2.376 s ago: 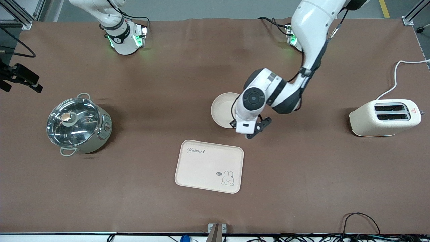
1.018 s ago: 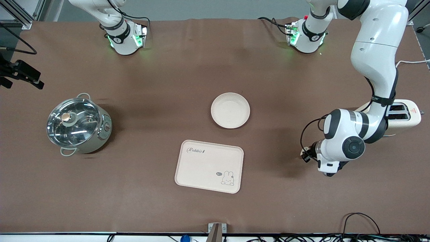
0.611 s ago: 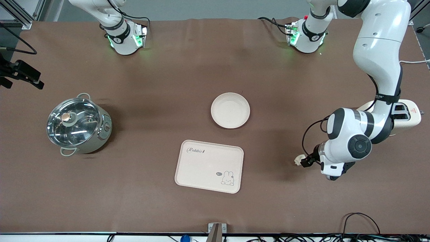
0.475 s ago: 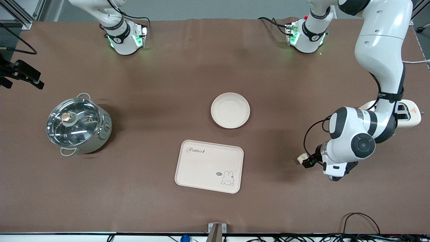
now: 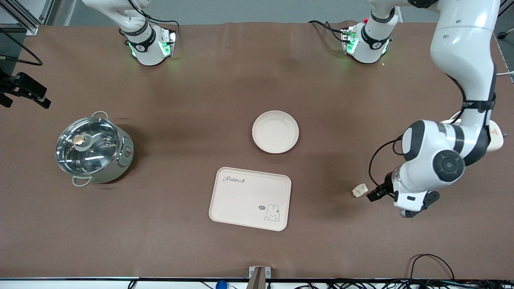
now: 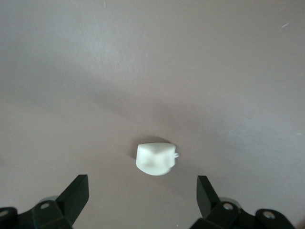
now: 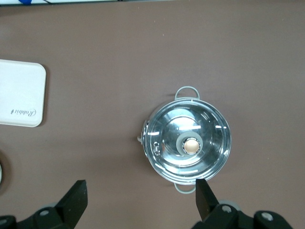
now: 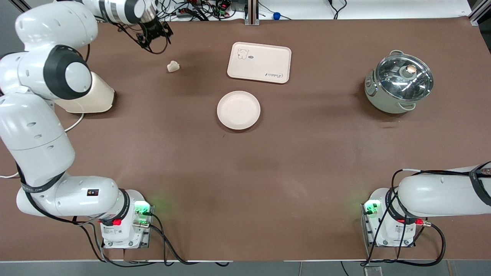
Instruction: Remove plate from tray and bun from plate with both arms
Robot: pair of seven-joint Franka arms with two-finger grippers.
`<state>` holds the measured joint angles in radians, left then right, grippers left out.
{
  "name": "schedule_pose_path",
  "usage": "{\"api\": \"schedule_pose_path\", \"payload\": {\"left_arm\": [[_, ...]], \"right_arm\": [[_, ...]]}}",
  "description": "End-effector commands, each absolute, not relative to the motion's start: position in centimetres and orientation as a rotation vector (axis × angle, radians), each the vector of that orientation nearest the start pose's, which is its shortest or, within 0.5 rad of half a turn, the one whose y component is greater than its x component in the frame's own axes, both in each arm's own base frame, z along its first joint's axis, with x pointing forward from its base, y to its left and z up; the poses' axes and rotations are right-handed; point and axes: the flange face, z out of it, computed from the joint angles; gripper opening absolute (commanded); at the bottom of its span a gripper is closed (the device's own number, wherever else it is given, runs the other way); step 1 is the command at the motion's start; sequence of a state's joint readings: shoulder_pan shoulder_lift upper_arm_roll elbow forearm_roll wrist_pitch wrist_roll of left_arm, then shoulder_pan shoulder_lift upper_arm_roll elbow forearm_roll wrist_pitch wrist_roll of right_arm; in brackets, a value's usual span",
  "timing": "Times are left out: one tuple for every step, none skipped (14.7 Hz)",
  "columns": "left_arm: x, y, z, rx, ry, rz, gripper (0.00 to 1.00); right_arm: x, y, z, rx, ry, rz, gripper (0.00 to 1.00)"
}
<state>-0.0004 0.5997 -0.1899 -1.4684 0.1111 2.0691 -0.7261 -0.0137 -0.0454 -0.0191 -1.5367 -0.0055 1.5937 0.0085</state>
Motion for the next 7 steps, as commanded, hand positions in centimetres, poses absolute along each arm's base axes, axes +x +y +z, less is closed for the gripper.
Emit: {"api": "schedule_pose_path", "payload": {"left_arm": [[69.2, -7.7, 41.0, -3.031, -0.739, -0.057, 1.00], [68.5, -7.4, 42.7, -3.036, -0.665, -0.041, 1.00], [67.9, -6.8, 44.7, -3.046, -0.589, -0.050, 1.00], [67.1, -6.4, 46.7, -3.062, -0.518, -0.042, 1.00], [66.2, -5.7, 48.8, -3.062, -0.476, -0.026, 1.00], [65.0, -5.4, 51.3, -3.060, -0.436, -0.029, 1.00], [63.9, -5.3, 53.6, -3.071, -0.401, -0.038, 1.00]], "right_arm": [[53.8, -2.0, 67.4, -3.162, 0.079, -0.192, 1.00], [53.8, -2.1, 67.3, -3.163, 0.079, -0.187, 1.00], [53.7, -2.1, 67.2, -3.163, 0.084, -0.177, 1.00], [53.7, -2.2, 67.2, -3.164, 0.082, -0.172, 1.00], [53.7, -2.1, 67.2, -3.164, 0.077, -0.170, 1.00], [53.7, -2.0, 67.2, -3.164, 0.072, -0.172, 1.00], [53.7, -1.9, 67.2, -3.164, 0.072, -0.172, 1.00]]}}
